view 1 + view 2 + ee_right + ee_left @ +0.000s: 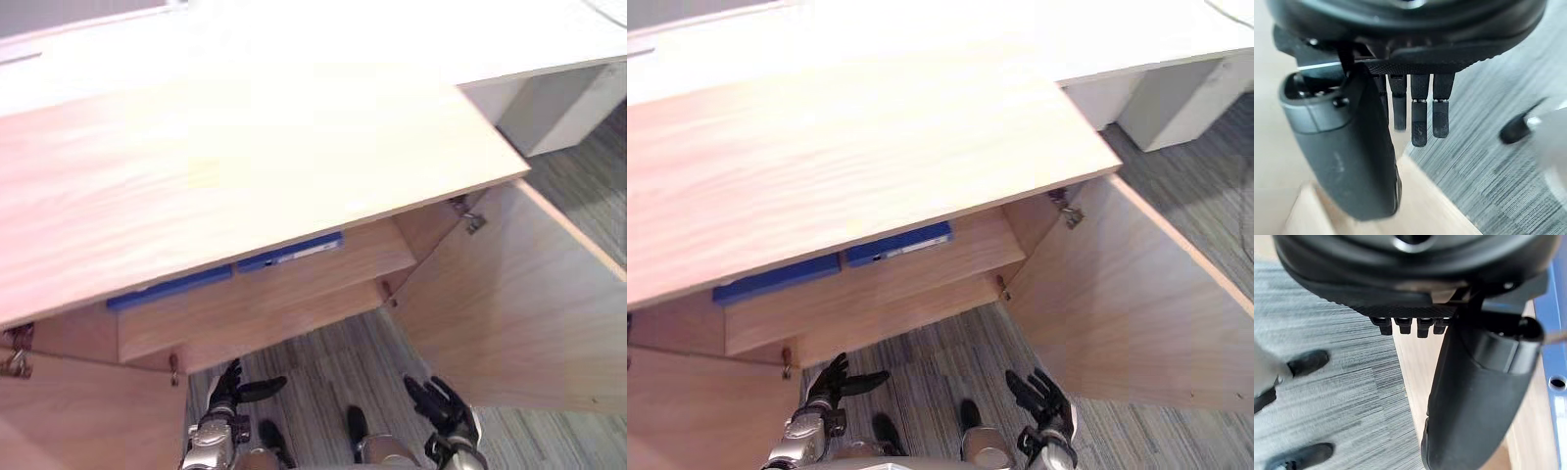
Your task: Walk over to the cabinet, pick up the folder, carry it to the office cabinet, place the folder inside the office cabinet, then close the office cabinet door
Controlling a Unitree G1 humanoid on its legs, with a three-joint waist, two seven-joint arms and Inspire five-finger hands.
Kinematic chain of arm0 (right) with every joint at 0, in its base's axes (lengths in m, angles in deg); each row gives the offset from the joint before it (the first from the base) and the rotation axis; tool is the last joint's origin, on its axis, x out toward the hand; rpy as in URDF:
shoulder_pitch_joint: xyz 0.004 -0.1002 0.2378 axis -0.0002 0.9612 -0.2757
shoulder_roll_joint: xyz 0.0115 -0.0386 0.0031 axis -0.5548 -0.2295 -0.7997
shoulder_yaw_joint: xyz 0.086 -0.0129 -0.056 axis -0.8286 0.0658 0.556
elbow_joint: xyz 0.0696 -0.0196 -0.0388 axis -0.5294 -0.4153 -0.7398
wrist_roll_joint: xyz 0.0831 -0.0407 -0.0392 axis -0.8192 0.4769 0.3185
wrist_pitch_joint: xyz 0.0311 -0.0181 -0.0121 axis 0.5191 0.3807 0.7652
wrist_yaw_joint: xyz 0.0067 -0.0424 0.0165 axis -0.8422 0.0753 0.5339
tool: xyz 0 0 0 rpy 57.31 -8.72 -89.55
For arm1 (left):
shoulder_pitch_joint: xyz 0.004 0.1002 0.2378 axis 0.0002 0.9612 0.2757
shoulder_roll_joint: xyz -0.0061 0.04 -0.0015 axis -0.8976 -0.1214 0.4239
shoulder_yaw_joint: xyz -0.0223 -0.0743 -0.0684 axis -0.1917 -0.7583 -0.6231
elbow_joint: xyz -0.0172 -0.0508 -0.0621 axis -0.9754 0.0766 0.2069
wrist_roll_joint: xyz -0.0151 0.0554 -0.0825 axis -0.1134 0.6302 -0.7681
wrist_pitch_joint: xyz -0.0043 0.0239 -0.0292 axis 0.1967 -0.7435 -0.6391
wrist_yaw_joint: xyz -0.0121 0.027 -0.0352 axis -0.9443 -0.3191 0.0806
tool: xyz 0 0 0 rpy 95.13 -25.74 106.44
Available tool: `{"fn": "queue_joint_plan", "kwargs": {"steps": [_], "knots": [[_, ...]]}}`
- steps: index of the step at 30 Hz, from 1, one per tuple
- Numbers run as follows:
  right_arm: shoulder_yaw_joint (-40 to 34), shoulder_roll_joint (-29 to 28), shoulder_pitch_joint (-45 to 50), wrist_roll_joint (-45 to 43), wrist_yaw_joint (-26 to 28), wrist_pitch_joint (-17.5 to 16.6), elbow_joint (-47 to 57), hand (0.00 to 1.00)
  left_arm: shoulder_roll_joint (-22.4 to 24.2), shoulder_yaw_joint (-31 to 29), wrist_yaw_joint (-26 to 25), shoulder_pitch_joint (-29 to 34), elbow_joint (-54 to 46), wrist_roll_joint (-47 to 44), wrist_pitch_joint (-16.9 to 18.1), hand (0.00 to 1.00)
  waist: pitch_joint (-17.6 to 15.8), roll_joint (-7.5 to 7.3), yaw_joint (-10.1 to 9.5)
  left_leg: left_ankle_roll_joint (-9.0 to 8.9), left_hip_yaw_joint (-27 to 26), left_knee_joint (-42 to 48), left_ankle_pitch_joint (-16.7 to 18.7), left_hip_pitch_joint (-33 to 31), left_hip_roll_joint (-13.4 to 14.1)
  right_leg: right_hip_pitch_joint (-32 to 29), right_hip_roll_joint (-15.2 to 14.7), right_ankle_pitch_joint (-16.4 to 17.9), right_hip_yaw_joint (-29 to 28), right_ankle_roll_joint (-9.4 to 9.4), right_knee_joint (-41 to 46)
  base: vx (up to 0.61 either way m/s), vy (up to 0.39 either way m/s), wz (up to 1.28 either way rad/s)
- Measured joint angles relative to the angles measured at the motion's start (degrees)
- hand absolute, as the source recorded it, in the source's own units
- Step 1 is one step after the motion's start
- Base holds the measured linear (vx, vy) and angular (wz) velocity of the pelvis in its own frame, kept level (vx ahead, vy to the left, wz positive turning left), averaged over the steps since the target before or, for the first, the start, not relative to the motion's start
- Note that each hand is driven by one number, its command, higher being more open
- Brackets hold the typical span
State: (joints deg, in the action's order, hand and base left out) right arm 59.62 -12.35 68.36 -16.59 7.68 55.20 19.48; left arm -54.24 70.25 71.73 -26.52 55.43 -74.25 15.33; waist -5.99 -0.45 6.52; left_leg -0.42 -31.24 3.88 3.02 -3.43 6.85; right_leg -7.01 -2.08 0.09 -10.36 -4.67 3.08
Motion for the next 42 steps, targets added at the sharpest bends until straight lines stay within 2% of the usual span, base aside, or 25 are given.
{"fn": "queue_joint_plan", "kwargs": {"steps": [4,6,7,9,11,12,14,17,19,23,25,30,34,36,39,42], "knots": [[-8.8,-0.4,-0.8,-2.7,-2.5,0.0,4.3,1.00,1.1,-0.6,0.7,0.3,0.6,0.1,-0.4,1.00,0.6,0.07,1.20,-0.03,-1.6,-1.3,0.0,1.8,-1.0,-0.8,0.0,-1.7,-4.4,-0.48,-0.8,-0.05,0.028,-0.61],[-12.6,0.1,-2.2,-3.9,-4.0,-0.1,7.4,1.00,2.0,-2.9,0.8,0.4,1.2,1.3,-0.4,1.00,0.7,0.10,1.58,-0.11,-2.5,-1.8,0.1,2.3,-1.8,-1.2,-0.5,-2.1,-6.4,-0.68,-1.1,-0.20,0.036,-0.91],[-18.3,6.7,-8.7,-4.2,-6.7,-1.3,11.0,1.00,3.3,-5.1,1.9,4.1,2.3,2.4,-0.4,1.00,0.8,1.14,2.05,-0.72,-4.3,-4.9,0.5,3.9,-4.4,-2.8,-1.2,-2.8,-11.3,-0.70,-2.2,-0.28,0.028,-1.07],[-18.4,10.5,-9.8,-4.4,-6.6,-2.3,11.1,1.00,3.6,-5.1,2.1,6.0,2.7,3.5,-0.4,1.00,1.0,2.03,2.07,-0.73,-4.0,-6.6,-0.2,4.1,-5.3,-3.2,-1.3,-2.7,-11.4,-0.28,-2.3,-0.14,-0.008,-0.51],[-19.0,11.4,-11.0,-4.5,-6.6,-2.3,11.2,1.00,3.4,-5.2,2.1,6.8,2.7,3.6,-0.3,1.00,0.8,2.59,2.09,-0.68,-4.1,-7.9,-1.1,4.7,-5.6,-3.3,-1.3,-2.9,-11.4,0.08,-2.7,0.01,-0.042,-0.04],[-18.5,12.3,-12.6,-4.5,-6.6,-2.3,11.1,1.00,3.4,-5.2,2.1,7.3,2.7,3.6,-0.3,1.00,0.6,2.96,2.08,-0.59,-4.6,-8.0,-1.1,4.8,-5.8,-3.5,-1.3,-3.1,-12.1,0.05,-3.0,0.03,-0.036,-0.38],[-12.6,18.8,-19.1,-4.5,-5.5,-2.2,7.9,1.00,3.7,-5.0,2.6,8.1,2.7,3.9,0.1,1.00,-0.1,4.31,2.07,-0.05,-7.2,-8.0,-0.7,3.8,-6.6,-5.4,-1.4,-4.0,-15.1,-0.72,-3.4,0.04,-0.012,-0.58],[-6.9,25.7,-25.3,-4.5,-3.3,-2.2,4.9,1.00,3.5,-2.4,3.2,7.1,2.6,4.3,0.8,1.00,-1.5,6.16,1.96,0.71,-7.8,-7.1,0.0,2.3,-7.0,-6.5,-2.0,-5.4,-16.0,-1.58,-4.2,0.07,-0.033,-0.21],[-4.5,27.2,-28.5,-5.0,-3.3,-2.3,3.5,1.00,3.2,-1.1,3.4,7.0,2.3,4.3,1.7,1.00,-2.6,6.63,1.95,0.79,-7.9,-5.8,0.5,1.9,-6.9,-6.6,-1.9,-5.5,-16.1,-1.66,-4.3,0.11,-0.081,-0.14],[-0.5,30.8,-29.0,-4.9,-1.7,-2.3,2.9,1.00,2.7,0.7,3.8,6.7,2.1,4.4,2.3,1.00,-3.7,7.27,2.21,0.67,-7.7,-3.3,2.2,0.8,-5.8,-7.3,-1.6,-5.6,-16.3,-1.92,-4.4,0.12,-0.123,-0.18],[1.1,30.8,-28.4,-4.9,-1.5,-2.3,3.9,1.00,2.8,1.8,3.8,6.1,2.0,4.5,2.3,1.00,-3.9,7.60,2.44,0.48,-5.5,-2.7,2.8,1.0,-5.1,-7.2,-1.1,-5.8,-16.0,-2.12,-4.2,0.10,-0.137,-0.20],[0.7,28.0,-21.1,-3.6,-2.3,-1.6,13.3,1.00,3.4,2.0,3.5,4.1,1.4,4.8,2.9,1.00,-4.3,7.79,2.79,-0.23,-4.6,-1.5,3.4,0.9,-4.3,-6.8,-0.7,-5.8,-15.3,-2.25,-4.0,0.03,-0.093,0.01],[1.9,15.2,-6.5,-1.8,-4.3,-1.3,34.6,1.00,5.4,-0.6,2.0,3.6,2.0,6.2,2.6,1.00,-4.6,7.43,4.30,-0.24,-4.6,-1.0,3.4,1.3,-3.4,-6.3,0.2,-6.0,-15.5,-2.21,-4.1,-0.03,-0.108,-0.04],[10.1,10.0,8.7,-0.7,-4.1,-1.3,48.2,1.00,6.1,-0.7,1.7,3.6,2.6,7.1,2.2,1.00,-5.0,6.84,5.54,-0.90,-4.6,-0.5,3.8,2.5,-2.3,-4.7,1.0,-6.1,-15.4,-2.04,-4.2,-0.03,-0.110,-0.08],[20.7,9.1,21.4,0.6,-3.8,-1.2,55.5,1.00,6.1,-0.4,1.7,2.5,4.0,9.1,2.1,1.00,-5.5,4.84,6.12,-1.10,-4.5,0.8,4.1,3.4,-1.4,-3.4,1.5,-6.1,-15.1,-1.91,-4.1,-0.06,-0.071,-0.06],[29.3,9.5,29.4,0.8,-1.3,-0.4,58.5,1.00,4.8,1.6,2.1,1.9,4.3,11.4,1.8,1.00,-5.5,1.62,6.04,-1.07,-2.2,2.0,4.1,3.3,-1.1,-2.6,1.4,-5.9,-13.4,-2.12,-3.7,-0.09,-0.069,0.18]]}}
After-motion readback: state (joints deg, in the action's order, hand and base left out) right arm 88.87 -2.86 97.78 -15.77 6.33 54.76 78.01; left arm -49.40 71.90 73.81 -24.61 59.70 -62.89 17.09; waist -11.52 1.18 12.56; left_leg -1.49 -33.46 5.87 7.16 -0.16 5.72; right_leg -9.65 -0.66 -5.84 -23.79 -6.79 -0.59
